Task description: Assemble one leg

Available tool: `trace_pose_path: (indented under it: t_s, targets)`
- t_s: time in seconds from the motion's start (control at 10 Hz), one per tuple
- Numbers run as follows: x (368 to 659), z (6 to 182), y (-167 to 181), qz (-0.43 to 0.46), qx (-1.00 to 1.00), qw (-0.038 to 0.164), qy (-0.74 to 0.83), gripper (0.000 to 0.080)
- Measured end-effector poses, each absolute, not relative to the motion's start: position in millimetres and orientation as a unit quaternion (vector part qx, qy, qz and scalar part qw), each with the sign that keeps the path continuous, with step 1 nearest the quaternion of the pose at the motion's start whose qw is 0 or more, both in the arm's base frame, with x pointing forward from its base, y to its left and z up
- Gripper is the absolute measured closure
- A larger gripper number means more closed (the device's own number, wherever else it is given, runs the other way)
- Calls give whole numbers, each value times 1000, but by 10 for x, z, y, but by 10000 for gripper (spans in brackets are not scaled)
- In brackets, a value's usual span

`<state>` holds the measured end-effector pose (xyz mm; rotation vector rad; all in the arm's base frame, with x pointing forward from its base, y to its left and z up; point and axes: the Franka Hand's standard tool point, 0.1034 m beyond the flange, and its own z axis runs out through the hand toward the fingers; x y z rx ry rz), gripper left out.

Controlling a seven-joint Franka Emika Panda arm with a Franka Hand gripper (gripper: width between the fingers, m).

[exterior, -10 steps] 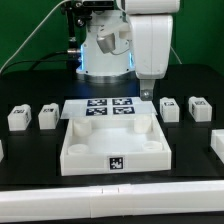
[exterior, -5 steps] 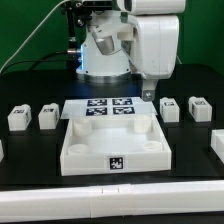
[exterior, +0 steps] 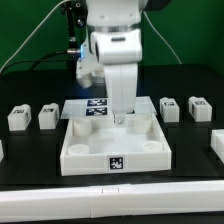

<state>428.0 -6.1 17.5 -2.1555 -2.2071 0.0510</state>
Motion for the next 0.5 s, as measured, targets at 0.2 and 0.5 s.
trace_pose_path:
  t_s: [0.2,0.5]
  targets:
    - [4314,102,-54,18,-701,32,-712,150]
    - [4307,97,-56,18,-701,32,-712,405]
